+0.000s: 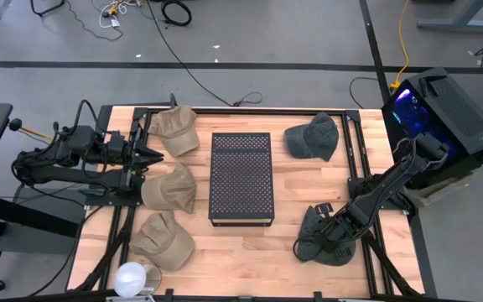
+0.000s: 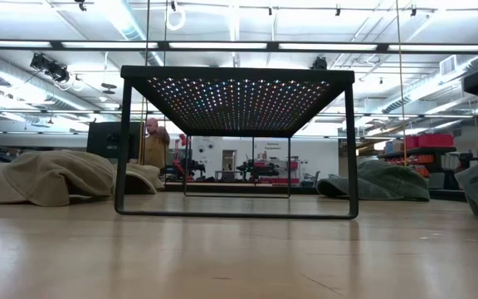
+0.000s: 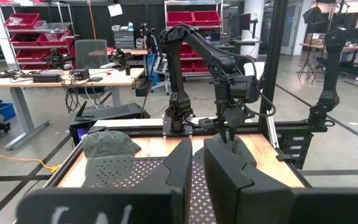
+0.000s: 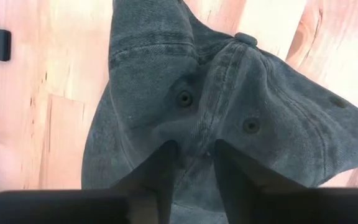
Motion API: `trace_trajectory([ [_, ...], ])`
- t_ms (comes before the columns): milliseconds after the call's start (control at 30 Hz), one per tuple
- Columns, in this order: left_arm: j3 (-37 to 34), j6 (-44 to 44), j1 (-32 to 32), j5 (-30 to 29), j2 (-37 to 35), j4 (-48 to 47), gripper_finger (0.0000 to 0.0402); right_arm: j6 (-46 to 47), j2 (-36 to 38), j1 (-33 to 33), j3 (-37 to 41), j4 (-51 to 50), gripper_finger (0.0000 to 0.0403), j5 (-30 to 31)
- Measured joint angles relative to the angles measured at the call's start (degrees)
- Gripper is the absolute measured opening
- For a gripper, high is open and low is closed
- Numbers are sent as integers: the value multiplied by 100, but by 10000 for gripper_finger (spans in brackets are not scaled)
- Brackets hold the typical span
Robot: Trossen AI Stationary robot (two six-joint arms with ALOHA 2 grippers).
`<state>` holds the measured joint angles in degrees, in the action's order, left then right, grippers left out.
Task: Pick & Place hat
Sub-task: Put the bottom gray cap on the shelf
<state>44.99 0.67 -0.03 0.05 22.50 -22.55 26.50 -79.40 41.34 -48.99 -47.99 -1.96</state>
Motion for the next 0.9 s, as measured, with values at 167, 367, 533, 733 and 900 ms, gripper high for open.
trace_trajectory([
  [167,2,2,0,0,0,2,48,0,0,0,0,0,64,0],
  [367,1,0,1,0,0,2,48,-2,0,0,0,-3,26,-4],
  [533,2,0,1,0,0,1,48,-47,2,0,0,-4,6,-44],
  [733,2,0,0,0,0,0,48,-121,71,-30,0,-14,4,-175],
  [900,1,0,1,0,0,0,48,-219,240,-115,-197,-399,2,-201],
])
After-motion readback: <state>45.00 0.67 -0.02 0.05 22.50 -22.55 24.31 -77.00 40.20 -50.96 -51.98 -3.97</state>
